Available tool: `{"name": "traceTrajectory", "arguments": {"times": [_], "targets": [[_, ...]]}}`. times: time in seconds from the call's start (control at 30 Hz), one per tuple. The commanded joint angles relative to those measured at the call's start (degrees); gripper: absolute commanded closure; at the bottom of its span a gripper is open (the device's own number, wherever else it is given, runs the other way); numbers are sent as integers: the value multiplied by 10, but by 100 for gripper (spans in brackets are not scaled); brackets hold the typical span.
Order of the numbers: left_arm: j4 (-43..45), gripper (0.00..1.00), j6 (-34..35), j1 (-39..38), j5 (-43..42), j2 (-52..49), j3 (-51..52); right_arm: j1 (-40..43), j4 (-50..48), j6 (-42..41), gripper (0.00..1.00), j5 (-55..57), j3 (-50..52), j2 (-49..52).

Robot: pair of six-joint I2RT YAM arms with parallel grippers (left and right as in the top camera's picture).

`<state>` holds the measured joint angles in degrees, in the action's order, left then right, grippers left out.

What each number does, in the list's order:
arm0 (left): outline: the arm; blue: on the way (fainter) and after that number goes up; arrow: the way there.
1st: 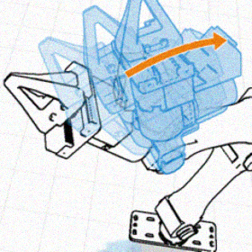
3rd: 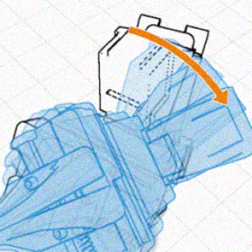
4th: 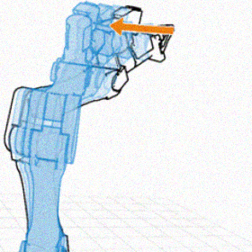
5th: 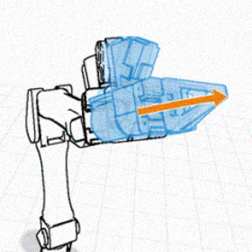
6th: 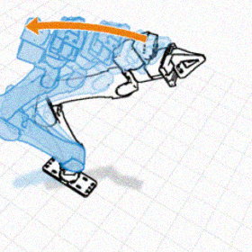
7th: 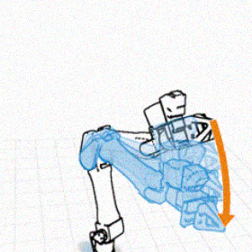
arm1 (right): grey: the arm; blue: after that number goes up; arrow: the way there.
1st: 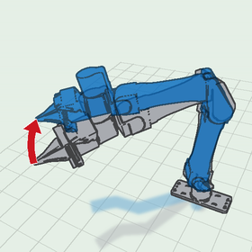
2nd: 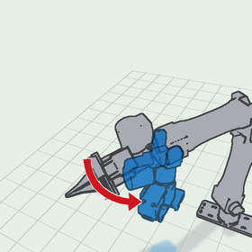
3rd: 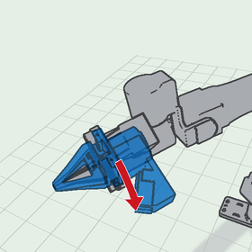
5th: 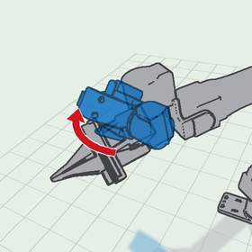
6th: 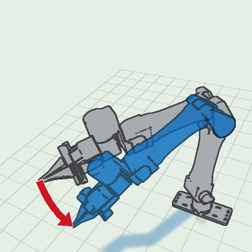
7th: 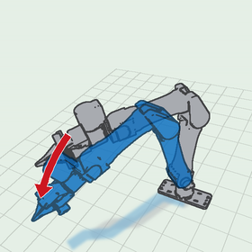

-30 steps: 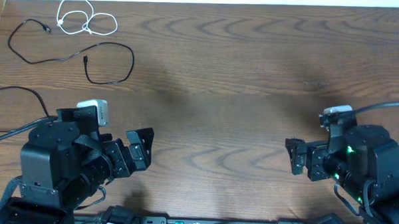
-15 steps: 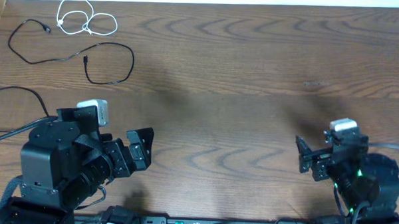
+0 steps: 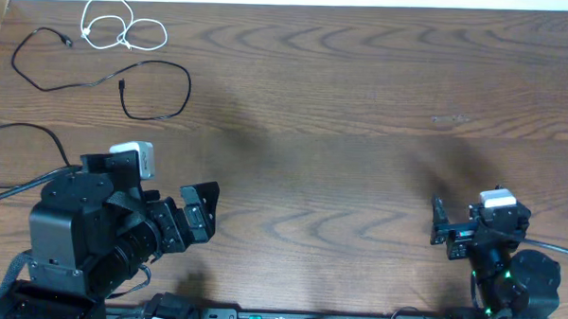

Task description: Untangle cables

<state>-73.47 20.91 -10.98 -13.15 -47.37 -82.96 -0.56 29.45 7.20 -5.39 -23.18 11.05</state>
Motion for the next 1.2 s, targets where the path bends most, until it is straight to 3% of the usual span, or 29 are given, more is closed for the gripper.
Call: {"name": "traceTrajectory", "arguments": {"times": [0.0, 0.8, 1.0, 1.17], "targets": [[0, 1, -7, -1, 8, -1, -5, 13, -28, 8, 1, -15, 32, -27], [0, 1, -7, -1, 8, -1, -5, 35, -181, 1, 1, -25, 181, -108], [0, 1, -7, -1, 8, -1, -5, 35, -258, -57, 1, -18, 229, -108], [0, 1, -7, -1, 8, -1, -5, 35, -257, -57, 1, -12, 229, -108]]}}
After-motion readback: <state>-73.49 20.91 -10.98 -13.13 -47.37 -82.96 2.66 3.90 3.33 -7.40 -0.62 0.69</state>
